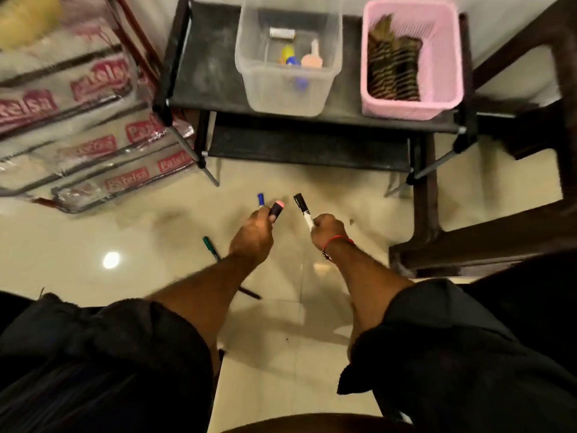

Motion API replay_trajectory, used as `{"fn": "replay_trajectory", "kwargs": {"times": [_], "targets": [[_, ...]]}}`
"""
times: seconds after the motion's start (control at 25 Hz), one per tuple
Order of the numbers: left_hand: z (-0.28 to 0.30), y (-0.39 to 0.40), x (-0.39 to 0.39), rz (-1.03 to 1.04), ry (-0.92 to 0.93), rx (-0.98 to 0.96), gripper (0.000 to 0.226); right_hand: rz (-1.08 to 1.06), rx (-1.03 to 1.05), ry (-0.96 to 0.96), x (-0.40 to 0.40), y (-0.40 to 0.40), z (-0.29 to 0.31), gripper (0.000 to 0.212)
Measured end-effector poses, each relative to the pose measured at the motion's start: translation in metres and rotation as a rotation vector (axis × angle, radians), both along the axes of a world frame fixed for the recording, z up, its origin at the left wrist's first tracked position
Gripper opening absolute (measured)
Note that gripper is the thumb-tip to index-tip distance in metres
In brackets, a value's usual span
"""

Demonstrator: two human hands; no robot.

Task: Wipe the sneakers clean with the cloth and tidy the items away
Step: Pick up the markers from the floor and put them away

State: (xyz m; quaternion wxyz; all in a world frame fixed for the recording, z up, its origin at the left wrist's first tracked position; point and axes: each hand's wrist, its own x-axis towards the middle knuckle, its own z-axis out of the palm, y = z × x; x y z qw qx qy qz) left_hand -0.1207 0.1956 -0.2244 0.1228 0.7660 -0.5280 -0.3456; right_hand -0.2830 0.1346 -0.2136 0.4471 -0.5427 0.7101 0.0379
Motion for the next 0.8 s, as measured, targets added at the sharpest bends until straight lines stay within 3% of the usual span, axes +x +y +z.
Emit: {"fn": "replay_trajectory", "kwargs": {"times": [0.32, 0.6, 0.8], "targets": [[0.151, -0.058, -0.077, -0.069, 0.133, -0.392, 0.021, 0.034, -0.285, -0.059, -0.076, -0.04, 0.163, 0.016], [0.285, -0.123, -0.188, -0.086, 0.287, -0.685, 0.019, -0.125, -0.794, -0.132, -0.179, -0.049, 0.326, 0.026], [0.367, -0.157, -0.275, -0.196, 0.425, -0.644, 0.023, -0.26, -1.043, -0.111, -0.29, -0.051, 0.409, 0.027]]}}
